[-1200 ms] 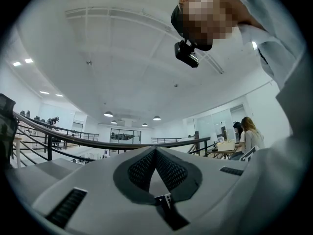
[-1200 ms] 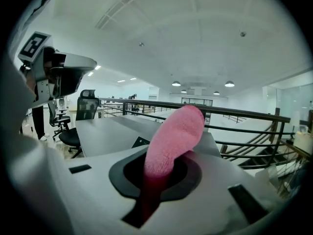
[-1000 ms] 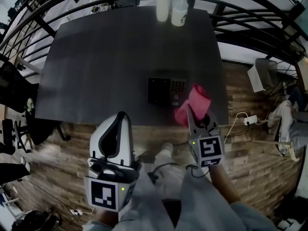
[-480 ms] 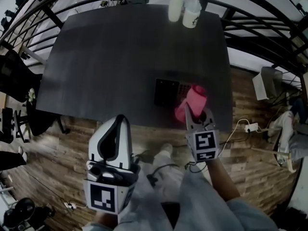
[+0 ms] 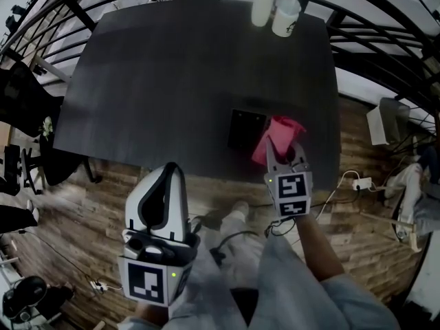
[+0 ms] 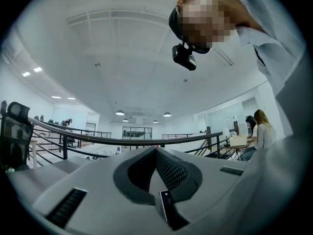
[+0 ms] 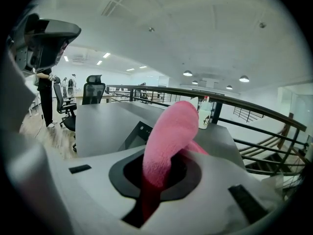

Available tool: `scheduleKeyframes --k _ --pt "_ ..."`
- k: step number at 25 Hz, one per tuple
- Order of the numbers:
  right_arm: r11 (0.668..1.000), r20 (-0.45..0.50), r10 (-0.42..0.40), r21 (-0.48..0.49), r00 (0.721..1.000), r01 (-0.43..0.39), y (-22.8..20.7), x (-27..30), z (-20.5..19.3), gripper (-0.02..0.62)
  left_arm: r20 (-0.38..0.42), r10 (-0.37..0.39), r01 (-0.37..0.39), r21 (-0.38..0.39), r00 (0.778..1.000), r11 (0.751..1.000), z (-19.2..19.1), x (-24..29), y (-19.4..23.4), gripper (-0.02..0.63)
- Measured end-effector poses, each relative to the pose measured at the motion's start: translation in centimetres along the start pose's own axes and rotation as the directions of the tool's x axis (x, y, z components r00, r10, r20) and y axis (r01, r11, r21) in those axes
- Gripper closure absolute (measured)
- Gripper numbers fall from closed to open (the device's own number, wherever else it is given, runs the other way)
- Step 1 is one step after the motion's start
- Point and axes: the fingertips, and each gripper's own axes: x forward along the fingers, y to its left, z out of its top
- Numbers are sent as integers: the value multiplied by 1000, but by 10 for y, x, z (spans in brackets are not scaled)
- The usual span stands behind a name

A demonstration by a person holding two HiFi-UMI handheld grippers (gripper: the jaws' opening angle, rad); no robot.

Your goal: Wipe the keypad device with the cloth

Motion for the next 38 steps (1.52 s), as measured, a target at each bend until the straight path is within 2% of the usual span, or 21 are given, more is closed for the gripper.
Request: scheduleKeyframes --k 10,24,38 --pt "1000 -21 15 -12 1000 -16 10 25 5 566 -16 24 -24 3 1000 1000 -3 -7 15 598" --pt "995 -36 91 -47 995 -93 46 47 9 566 -20 58 -58 12 998 998 -5 -19 25 598" --pt "978 -91 185 -83 979 -192 88 57 -10 566 -28 80 -79 21 996 997 -6 -29 31 598"
